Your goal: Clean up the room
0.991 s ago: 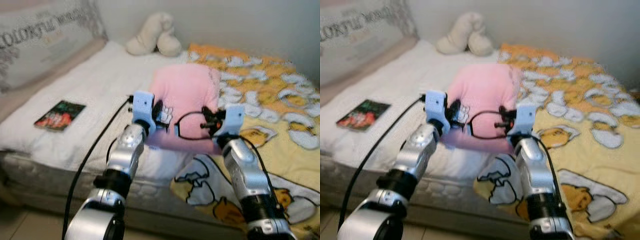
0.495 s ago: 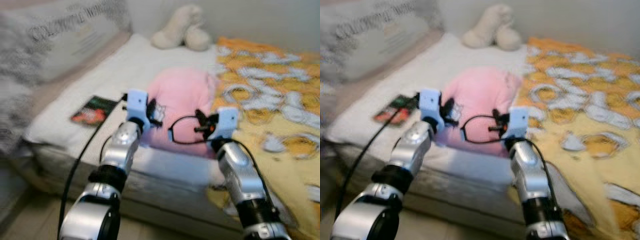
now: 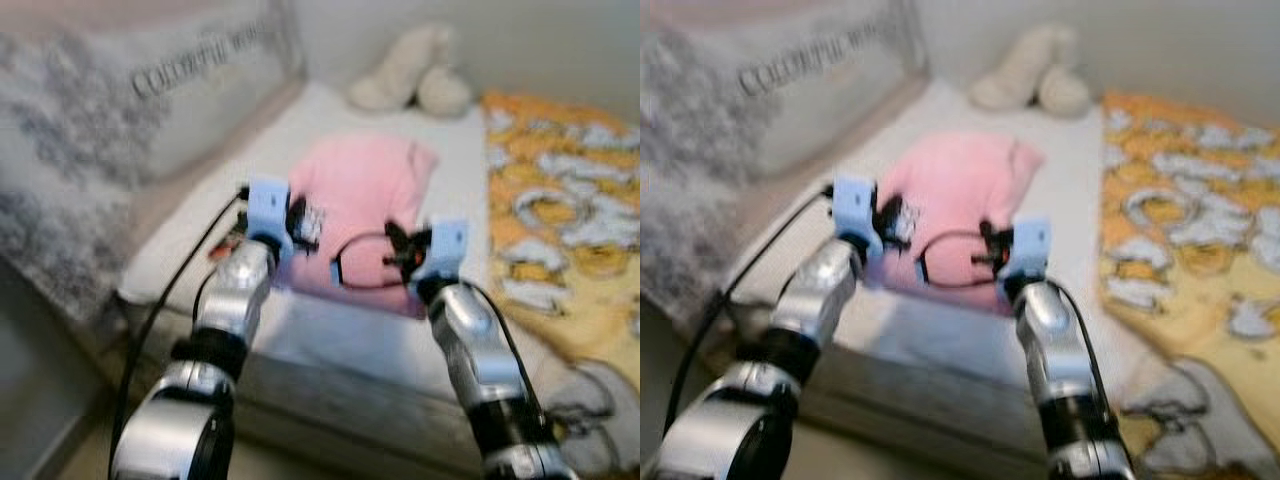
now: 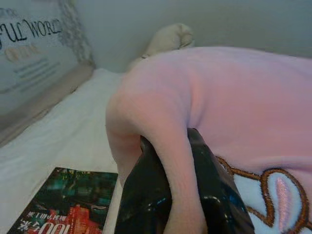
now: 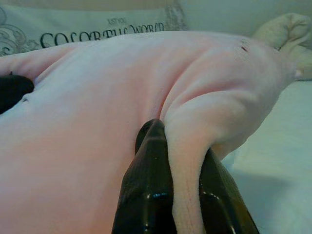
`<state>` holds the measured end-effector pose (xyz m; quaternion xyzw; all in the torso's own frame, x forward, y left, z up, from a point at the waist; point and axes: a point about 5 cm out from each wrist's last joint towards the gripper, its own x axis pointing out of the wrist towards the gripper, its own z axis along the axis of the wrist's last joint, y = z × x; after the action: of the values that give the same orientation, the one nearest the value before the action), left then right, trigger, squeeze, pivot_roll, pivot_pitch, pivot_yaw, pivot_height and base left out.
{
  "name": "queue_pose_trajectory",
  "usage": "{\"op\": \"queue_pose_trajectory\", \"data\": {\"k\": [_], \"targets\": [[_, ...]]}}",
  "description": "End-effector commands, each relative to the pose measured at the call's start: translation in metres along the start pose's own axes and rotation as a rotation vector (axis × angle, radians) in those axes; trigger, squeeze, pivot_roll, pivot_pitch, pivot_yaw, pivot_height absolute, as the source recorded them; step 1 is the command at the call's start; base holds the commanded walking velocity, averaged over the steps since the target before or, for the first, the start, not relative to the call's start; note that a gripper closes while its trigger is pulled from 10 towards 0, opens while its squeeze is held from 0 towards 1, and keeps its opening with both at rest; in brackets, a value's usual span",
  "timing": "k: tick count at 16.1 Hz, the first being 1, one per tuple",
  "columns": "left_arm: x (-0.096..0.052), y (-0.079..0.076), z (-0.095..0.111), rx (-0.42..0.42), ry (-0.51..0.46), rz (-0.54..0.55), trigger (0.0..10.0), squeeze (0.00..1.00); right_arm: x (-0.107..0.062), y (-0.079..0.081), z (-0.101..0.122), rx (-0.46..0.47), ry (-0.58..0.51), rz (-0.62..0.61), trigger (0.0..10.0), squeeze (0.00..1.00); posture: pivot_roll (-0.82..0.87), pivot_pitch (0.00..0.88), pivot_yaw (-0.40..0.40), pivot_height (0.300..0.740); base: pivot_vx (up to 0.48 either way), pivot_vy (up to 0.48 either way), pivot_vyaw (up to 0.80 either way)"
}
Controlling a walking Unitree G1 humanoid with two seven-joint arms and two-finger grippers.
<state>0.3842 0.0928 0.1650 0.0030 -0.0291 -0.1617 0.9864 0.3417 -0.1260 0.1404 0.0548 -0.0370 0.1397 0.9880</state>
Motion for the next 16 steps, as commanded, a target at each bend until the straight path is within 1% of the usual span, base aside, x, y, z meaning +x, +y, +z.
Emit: {"op": "queue_pose_trajectory", "data": {"k": [1,5,10,16], "targets": [[0.0076,-0.0092,0.0133,0.025,-0.038,-0.034,10.0,0.0,-0.0006,-0.0085,0.0095,-0.014,-0.046,-0.031,10.0,0.0,-0.05,0.0,0.0,0.74,0.307,0.368,0.0],[0.0085,-0.0062,0.0129,0.023,-0.03,-0.043,10.0,0.0,-0.002,-0.0093,0.0085,-0.013,-0.047,-0.043,10.0,0.0,-0.06,0.0,0.001,0.74,0.308,0.367,0.0],[0.0099,-0.0012,0.0132,0.037,-0.021,-0.05,10.0,0.0,-0.0034,-0.0057,0.0048,-0.008,-0.041,-0.042,10.0,0.0,-0.06,0.0,0.001,0.74,0.307,0.368,0.0],[0.0099,-0.0006,0.0114,0.045,-0.013,-0.046,10.0,0.0,-0.0035,-0.0051,0.0038,-0.006,-0.037,-0.04,10.0,0.0,-0.05,0.0,0.001,0.74,0.308,0.368,0.0]]}}
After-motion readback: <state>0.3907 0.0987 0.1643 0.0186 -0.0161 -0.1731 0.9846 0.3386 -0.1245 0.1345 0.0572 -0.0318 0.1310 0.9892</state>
